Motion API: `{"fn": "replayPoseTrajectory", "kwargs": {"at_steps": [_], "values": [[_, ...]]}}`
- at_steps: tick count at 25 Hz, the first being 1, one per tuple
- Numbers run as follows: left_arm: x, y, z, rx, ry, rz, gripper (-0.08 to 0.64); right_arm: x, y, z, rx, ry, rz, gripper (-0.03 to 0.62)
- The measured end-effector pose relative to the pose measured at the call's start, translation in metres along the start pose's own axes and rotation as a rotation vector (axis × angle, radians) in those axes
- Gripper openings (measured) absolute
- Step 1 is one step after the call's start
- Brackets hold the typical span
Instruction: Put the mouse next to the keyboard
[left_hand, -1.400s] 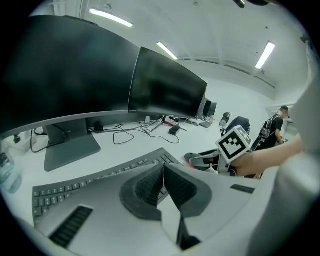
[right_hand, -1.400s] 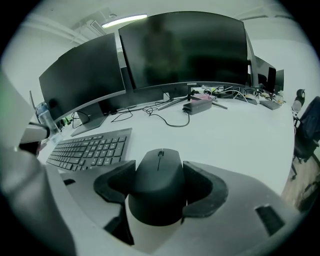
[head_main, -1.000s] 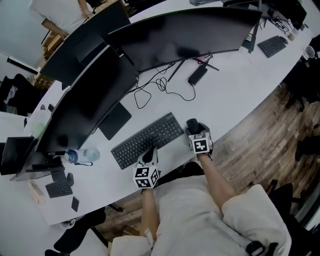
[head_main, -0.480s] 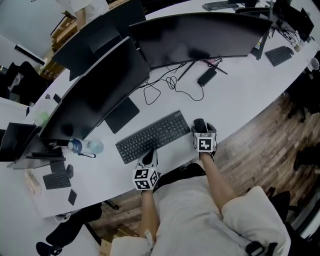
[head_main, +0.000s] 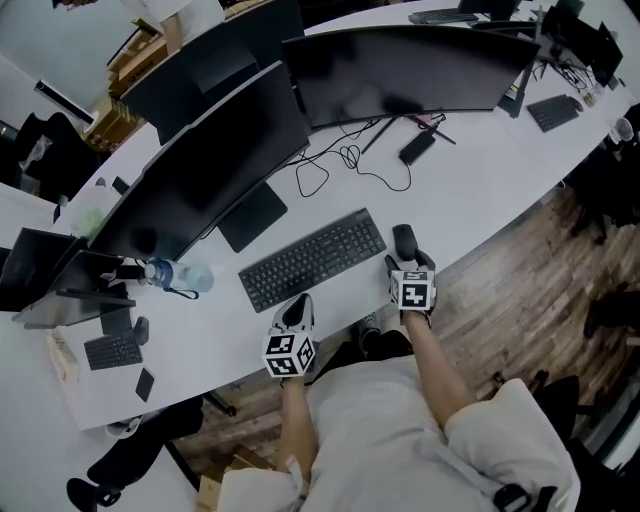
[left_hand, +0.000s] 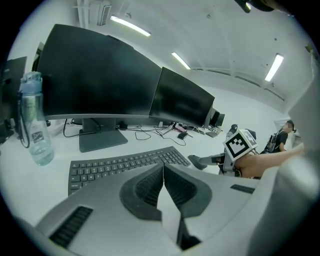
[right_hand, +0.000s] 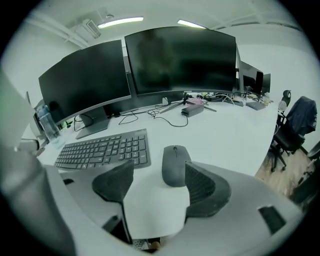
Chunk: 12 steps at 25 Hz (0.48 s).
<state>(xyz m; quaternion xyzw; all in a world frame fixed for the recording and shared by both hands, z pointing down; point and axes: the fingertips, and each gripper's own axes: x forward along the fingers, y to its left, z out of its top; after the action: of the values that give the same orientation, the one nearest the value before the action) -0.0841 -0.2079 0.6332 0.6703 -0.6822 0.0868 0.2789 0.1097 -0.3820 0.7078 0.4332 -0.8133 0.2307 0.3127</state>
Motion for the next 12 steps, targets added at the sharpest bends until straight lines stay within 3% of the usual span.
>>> {"fn": "replayPoseTrajectory", "kwargs": {"at_steps": [4,12], "values": [[-0.012,-0.003,-0.015,-0.016,0.013,-0.014,0.025,-0.021,0.015,-0.017,-0.024,0.005,0.031,0.32],[-0.038,-0.01,-0.007,-0.009,-0.054,-0.013,0.025,-0.068,0.048,-0.014,-0.043,-0.056,0.209,0.281]]}}
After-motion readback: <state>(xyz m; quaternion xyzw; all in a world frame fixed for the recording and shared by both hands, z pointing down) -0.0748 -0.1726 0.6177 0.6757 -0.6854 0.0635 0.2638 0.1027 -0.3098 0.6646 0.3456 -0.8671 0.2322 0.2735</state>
